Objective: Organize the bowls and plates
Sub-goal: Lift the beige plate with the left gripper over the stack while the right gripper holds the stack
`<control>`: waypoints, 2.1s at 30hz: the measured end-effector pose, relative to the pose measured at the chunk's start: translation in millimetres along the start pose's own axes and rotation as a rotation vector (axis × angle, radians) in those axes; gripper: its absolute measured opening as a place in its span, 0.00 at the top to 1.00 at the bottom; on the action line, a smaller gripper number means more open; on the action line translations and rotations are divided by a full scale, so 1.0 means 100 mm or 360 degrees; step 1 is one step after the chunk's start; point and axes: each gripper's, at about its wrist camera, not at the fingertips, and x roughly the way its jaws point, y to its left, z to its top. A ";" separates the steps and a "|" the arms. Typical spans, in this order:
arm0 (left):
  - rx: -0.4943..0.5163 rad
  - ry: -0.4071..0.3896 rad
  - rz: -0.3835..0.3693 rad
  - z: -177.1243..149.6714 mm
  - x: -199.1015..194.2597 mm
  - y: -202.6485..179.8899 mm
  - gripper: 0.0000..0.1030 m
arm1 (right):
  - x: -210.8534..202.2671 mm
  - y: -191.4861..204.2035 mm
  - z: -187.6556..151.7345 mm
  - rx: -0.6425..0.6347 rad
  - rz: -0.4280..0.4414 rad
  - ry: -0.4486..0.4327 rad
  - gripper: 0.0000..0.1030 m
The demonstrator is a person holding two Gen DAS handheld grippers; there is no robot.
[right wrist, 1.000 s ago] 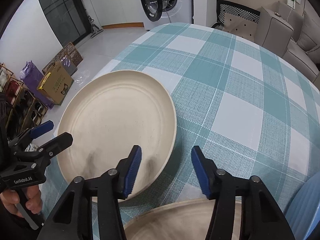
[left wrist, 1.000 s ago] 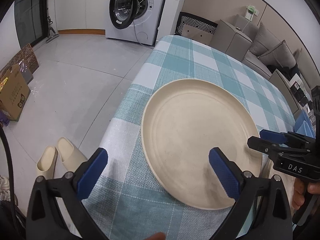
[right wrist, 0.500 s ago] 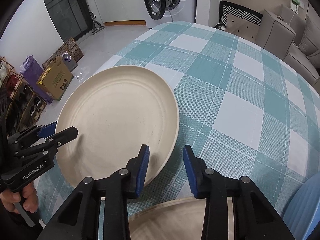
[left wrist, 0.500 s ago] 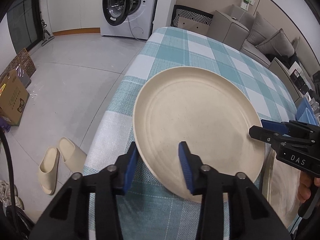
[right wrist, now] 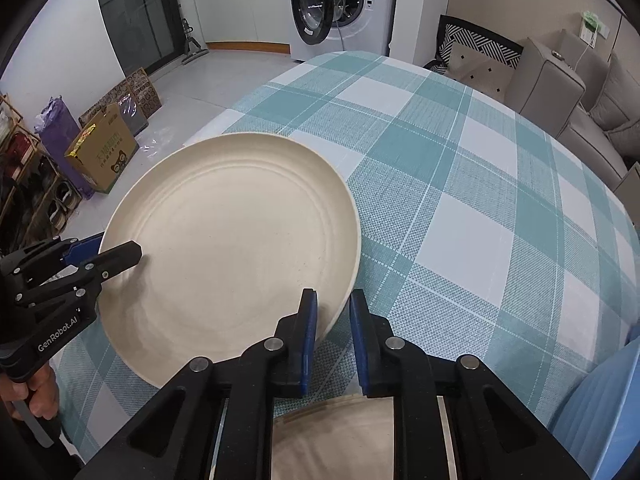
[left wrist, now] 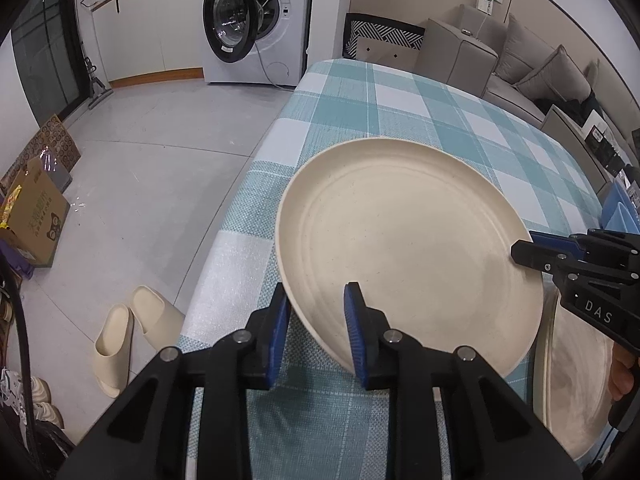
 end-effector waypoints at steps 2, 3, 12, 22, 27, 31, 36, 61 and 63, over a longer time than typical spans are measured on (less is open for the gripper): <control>0.0005 -0.0007 -0.0001 0.00 -0.02 -0.01 0.75 | -0.01 0.00 0.00 -0.0005 -0.0009 -0.0009 0.84; 0.0009 -0.0010 0.0001 0.01 -0.02 -0.01 0.75 | -0.02 0.00 0.00 -0.0004 -0.0010 -0.0012 0.84; 0.0030 -0.0041 0.0001 0.02 -0.10 -0.07 0.75 | -0.13 -0.02 -0.03 -0.0008 -0.0030 -0.0060 0.84; 0.0057 -0.0113 -0.0021 0.03 -0.31 -0.18 0.75 | -0.35 -0.08 -0.08 0.0004 -0.0058 -0.0131 0.84; 0.0085 -0.0152 -0.0031 0.04 -0.42 -0.26 0.75 | -0.48 -0.13 -0.13 0.0026 -0.0063 -0.0163 0.84; 0.0116 -0.0171 -0.0040 0.03 -0.49 -0.33 0.75 | -0.59 -0.19 -0.18 0.0046 -0.0071 -0.0191 0.84; 0.0158 -0.0180 -0.0061 0.01 -0.54 -0.44 0.75 | -0.72 -0.30 -0.25 0.0094 -0.0070 -0.0220 0.84; 0.0354 -0.0174 -0.0175 -0.16 -0.74 -0.98 0.74 | -1.31 -0.70 -0.88 0.0295 -0.0081 -0.0344 0.83; 0.0368 -0.0172 -0.0179 -0.19 -0.75 -1.02 0.74 | -1.34 -0.72 -0.93 0.0303 -0.0083 -0.0352 0.83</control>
